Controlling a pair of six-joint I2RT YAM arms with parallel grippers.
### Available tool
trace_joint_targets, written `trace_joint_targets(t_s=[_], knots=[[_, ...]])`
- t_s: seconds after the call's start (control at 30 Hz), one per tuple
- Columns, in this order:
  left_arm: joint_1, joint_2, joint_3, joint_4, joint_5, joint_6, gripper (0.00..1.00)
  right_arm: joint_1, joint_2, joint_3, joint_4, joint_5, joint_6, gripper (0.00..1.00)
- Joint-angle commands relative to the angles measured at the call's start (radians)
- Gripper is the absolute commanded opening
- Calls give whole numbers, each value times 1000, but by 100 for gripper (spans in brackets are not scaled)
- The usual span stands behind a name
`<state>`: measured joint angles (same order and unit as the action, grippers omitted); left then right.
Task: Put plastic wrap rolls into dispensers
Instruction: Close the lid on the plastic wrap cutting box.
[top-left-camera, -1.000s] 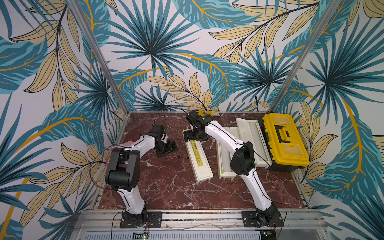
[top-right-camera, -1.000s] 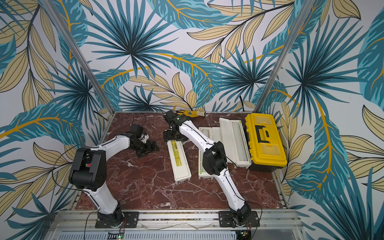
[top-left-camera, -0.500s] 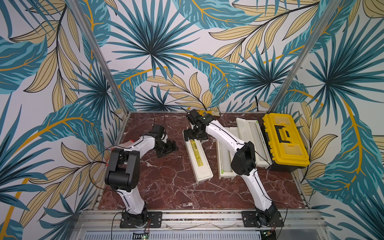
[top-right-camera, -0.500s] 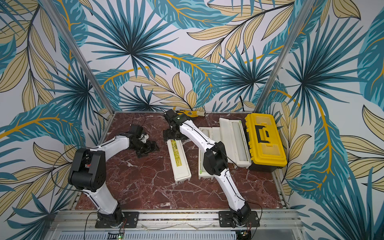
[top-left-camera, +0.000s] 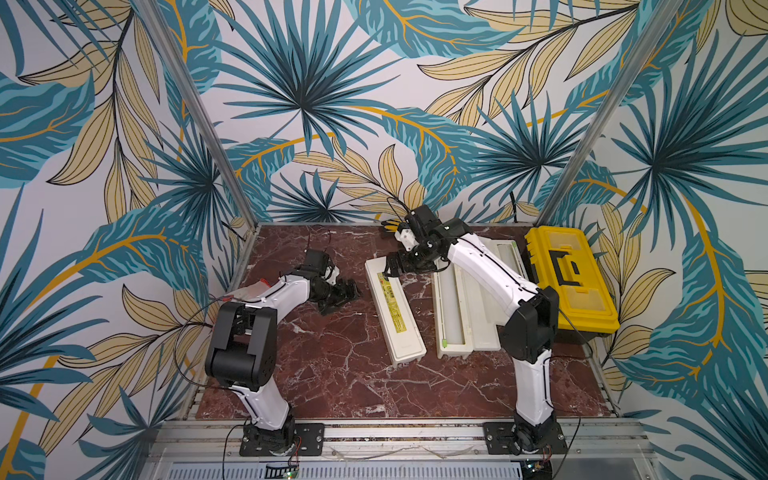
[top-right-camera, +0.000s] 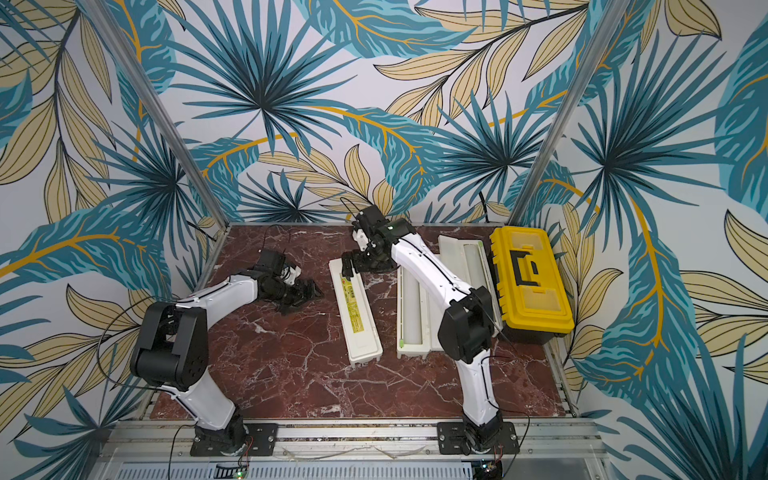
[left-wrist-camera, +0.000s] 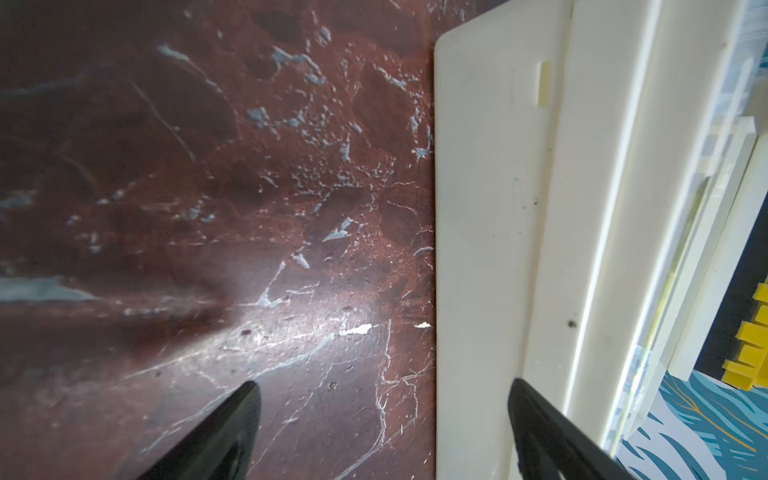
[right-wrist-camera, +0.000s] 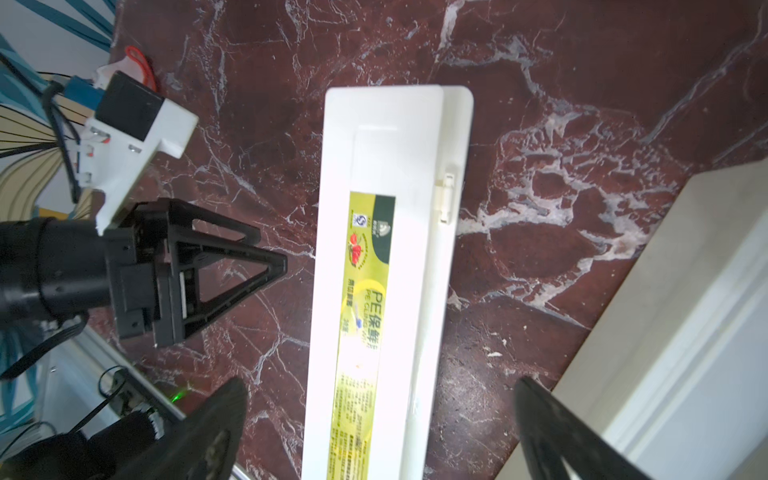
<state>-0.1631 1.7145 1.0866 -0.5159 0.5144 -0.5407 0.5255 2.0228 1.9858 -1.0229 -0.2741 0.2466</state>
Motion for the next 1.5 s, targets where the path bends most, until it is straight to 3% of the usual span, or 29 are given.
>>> trace_joint_targets(t_s=[0.0,0.2,0.63,1.07,1.3,1.47], knots=[[-5,-51,-46,72,38,-33,95,-30,-77,-163,52,-185,-68,97],[-6,-52,-66,168,91,-95,95,-53,-145,-385,122,-330,-95,94],[-37,-83,-109,314,133,-130,95,-53,-88,-593,329,-553,-31,82],[-68,-13,-85,358,175,-113,95,-53,-29,-677,553,-553,170,63],[-73,16,-52,359,222,-98,93,-52,-26,-694,687,-531,311,63],[-73,-44,-113,358,247,-103,93,-50,1,-676,705,-522,352,63]])
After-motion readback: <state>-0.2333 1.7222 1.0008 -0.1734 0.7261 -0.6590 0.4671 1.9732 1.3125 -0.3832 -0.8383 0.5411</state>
